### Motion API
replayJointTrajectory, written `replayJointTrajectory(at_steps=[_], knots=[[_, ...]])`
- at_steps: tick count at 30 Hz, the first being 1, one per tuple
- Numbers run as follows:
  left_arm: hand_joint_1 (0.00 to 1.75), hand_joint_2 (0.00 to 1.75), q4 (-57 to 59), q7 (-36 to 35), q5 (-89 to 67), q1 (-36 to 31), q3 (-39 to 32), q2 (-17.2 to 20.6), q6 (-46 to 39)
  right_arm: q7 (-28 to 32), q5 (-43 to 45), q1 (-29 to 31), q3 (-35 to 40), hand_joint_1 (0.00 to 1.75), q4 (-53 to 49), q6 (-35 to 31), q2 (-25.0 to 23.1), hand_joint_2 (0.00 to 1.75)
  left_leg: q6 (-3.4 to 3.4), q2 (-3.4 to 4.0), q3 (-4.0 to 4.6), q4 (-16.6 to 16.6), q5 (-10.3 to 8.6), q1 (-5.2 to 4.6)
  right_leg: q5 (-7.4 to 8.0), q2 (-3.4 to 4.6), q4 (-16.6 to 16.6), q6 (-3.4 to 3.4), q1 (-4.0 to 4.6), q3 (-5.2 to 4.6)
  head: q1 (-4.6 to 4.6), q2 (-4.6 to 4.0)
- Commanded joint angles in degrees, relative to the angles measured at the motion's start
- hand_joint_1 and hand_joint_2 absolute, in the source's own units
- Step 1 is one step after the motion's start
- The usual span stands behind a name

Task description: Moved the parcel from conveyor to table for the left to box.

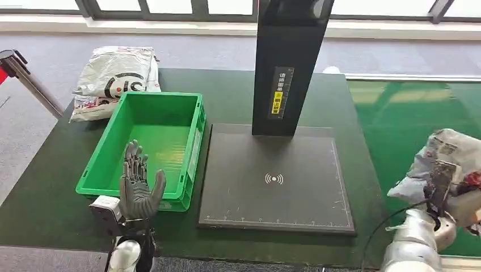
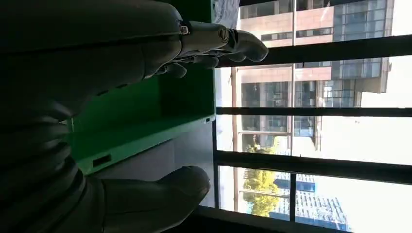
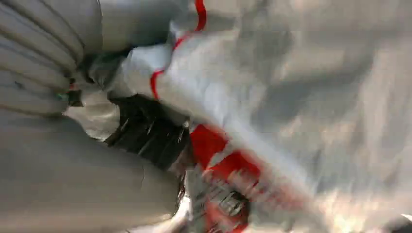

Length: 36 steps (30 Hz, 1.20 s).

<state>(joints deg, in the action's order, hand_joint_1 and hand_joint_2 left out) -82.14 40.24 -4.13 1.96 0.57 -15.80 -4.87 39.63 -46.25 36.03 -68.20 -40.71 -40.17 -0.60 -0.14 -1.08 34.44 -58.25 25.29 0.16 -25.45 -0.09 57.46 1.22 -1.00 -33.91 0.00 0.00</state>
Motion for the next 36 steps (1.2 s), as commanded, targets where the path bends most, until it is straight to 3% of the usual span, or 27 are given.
replayJointTrajectory(at_steps=[1, 4, 5, 6, 9, 11, 16, 22, 32, 33, 34, 35, 36], knots=[[0.0, 1.75, 4.29, -0.24, -0.34, -2.1, -0.82, -1.99, -0.39, 0.37, 15.02, -2.56, 15.17, 1.75, -10.46, 0.17, -6.78, 1.75, -0.02, 0.18, -0.01, 0.01, 0.02, -0.01, 0.03, 0.13, -0.01, -0.06, 0.0, -0.04, 0.0, 0.0], [0.0, 1.75, 4.48, -0.24, -0.74, -2.04, -0.7, -2.05, -0.68, 0.37, 22.51, -5.4, 25.62, 1.75, -11.26, 0.17, -6.47, 1.75, -0.07, 0.51, -0.26, 0.21, 0.02, 0.04, 0.11, 0.34, -0.23, -0.19, 0.08, 0.13, 0.0, 0.0], [0.0, 1.75, 4.34, -0.24, -0.7, -1.91, -0.64, -2.02, -1.03, 0.37, 24.86, -6.8, 31.38, 1.75, -10.33, 2.97, -5.97, 1.75, -0.05, 0.43, -0.16, 0.12, 0.02, 0.01, 0.08, 0.3, -0.13, -0.13, 0.04, 0.02, 0.0, 0.0], [0.0, 1.75, 4.34, -0.24, -0.7, -1.91, -0.64, -2.02, -1.03, 0.37, 24.86, -6.8, 31.38, 1.75, -10.33, 2.97, -5.97, 1.75, -0.04, 0.4, -0.14, 0.11, 0.01, 0.03, 0.08, 0.26, -0.13, -0.12, 0.05, 0.04, 0.0, 0.0], [0.0, 1.75, 3.85, -0.24, -0.38, -1.5, -0.19, -1.25, -1.33, 0.37, 19.6, -8.89, 47.64, 1.75, -6.52, 15.68, -6.87, 1.75, -0.05, 0.61, -0.17, 0.1, 0.06, 0.02, 0.1, 0.47, -0.11, -0.12, 0.04, 0.0, 0.0, 0.0], [0.0, 1.75, 4.13, -0.24, -0.33, -1.62, 0.07, -1.04, -1.02, 0.37, 17.07, -10.27, 52.7, 1.75, -6.61, 18.93, -9.3, 1.75, -0.06, 0.8, -0.17, 0.08, 0.08, 0.05, 0.14, 0.73, -0.1, -0.13, 0.07, -0.07, 0.0, 0.0], [0.0, 1.75, 4.13, -0.24, -0.33, -1.62, 0.07, -1.04, -1.02, 0.37, 17.07, -10.27, 52.7, 1.75, -6.61, 18.93, -9.3, 1.75, -0.09, 0.7, -0.18, 0.08, 0.05, 0.06, 0.06, 0.56, -0.04, -0.14, 0.09, -0.1, 0.0, 0.0], [0.0, 1.75, 5.21, -0.24, -0.39, -2.54, 1.18, -0.63, -0.72, -0.56, 16.75, -16.06, 57.36, 1.75, -13.96, 28.3, -10.69, 1.75, -0.09, 0.37, -0.18, 0.08, 0.04, 0.08, -0.01, 0.26, -0.05, -0.13, 0.09, 0.02, 0.0, 0.0], [0.0, 1.75, 5.04, -0.24, -0.19, -2.81, 1.74, -0.22, -1.32, -1.16, 15.55, -14.54, 60.83, 1.75, -9.0, 39.26, -9.07, 1.75, -0.11, 0.48, -0.17, 0.1, 0.06, 0.08, 0.03, 0.36, -0.09, -0.17, 0.09, -0.02, 0.0, 0.0], [0.0, 1.75, 5.17, -0.24, -0.24, -3.05, 1.79, -0.19, -1.26, -1.4, 14.96, -14.18, 60.99, 0.51, -7.84, 39.39, -9.0, 1.75, -0.11, 0.49, -0.13, 0.06, 0.07, 0.08, 0.02, 0.38, -0.06, -0.16, 0.09, -0.07, 0.0, 0.0], [0.0, 1.75, 5.4, -0.24, -0.35, -3.28, 1.83, -0.23, -1.19, -1.4, 15.32, -13.84, 60.31, 0.0, -7.36, 39.17, -9.2, 1.75, -0.12, 0.51, -0.19, 0.13, 0.04, 0.07, 0.04, 0.37, -0.11, -0.18, 0.09, -0.03, 0.0, 0.0], [0.0, 1.75, 5.6, -0.24, -0.38, -3.46, 1.91, -0.24, -1.07, -1.39, 15.46, -13.52, 60.09, 0.0, -6.98, 39.47, -9.06, 1.75, -0.11, 0.44, -0.12, 0.08, 0.04, 0.07, 0.01, 0.29, -0.06, -0.16, 0.08, -0.09, 0.0, 0.0], [0.0, 1.75, 5.71, -0.24, -0.39, -3.53, 1.95, -0.24, -1.01, -1.4, 15.66, -13.3, 59.89, 0.0, -6.73, 39.7, -9.03, 0.0, -0.12, 0.44, -0.15, 0.11, 0.02, 0.08, 0.02, 0.27, -0.1, -0.17, 0.1, -0.05, 0.0, 0.0]])
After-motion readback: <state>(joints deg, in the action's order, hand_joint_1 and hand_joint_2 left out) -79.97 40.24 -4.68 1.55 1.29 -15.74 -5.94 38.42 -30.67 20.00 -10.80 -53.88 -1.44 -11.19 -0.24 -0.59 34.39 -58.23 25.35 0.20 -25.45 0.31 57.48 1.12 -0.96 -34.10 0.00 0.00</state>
